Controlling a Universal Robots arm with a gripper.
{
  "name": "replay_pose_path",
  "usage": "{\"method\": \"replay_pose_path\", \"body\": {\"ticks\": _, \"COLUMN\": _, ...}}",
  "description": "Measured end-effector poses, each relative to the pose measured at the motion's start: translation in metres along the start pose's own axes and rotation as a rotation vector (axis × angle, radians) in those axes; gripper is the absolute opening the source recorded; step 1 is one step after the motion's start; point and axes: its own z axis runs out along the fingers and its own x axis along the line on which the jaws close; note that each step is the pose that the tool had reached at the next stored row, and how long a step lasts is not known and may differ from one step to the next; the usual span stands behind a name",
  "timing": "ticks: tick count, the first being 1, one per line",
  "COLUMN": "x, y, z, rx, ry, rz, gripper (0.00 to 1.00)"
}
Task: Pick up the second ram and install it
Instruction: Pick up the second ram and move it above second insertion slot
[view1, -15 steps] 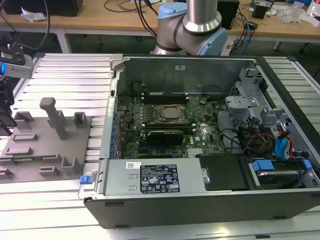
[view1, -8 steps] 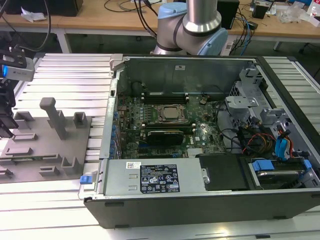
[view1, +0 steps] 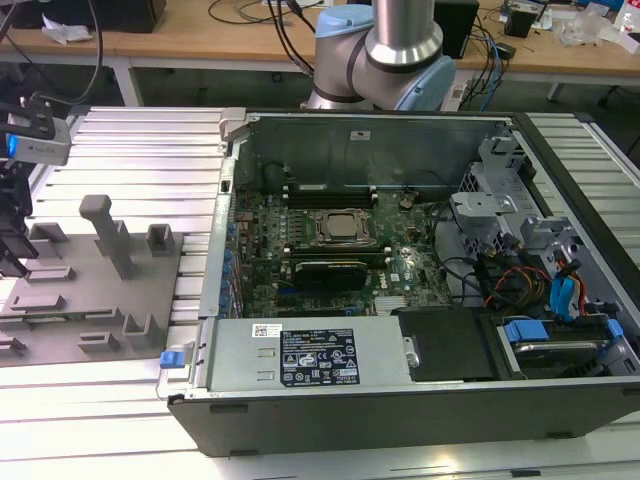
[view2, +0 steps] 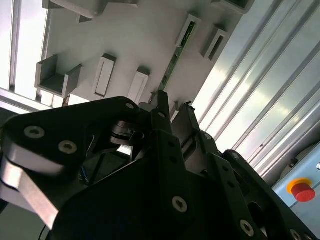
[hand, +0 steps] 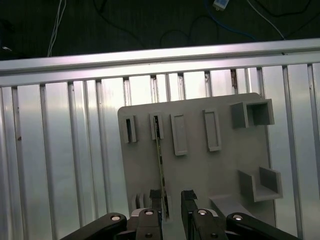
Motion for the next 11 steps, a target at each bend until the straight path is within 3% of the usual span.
{"method": "replay_pose_path", "body": {"ticks": 11, "x": 0.0002, "y": -0.0002, "z": 0.0062, "rx": 0.0001, "ry": -0.0001, "rz": 0.0, "gripper": 0.3}}
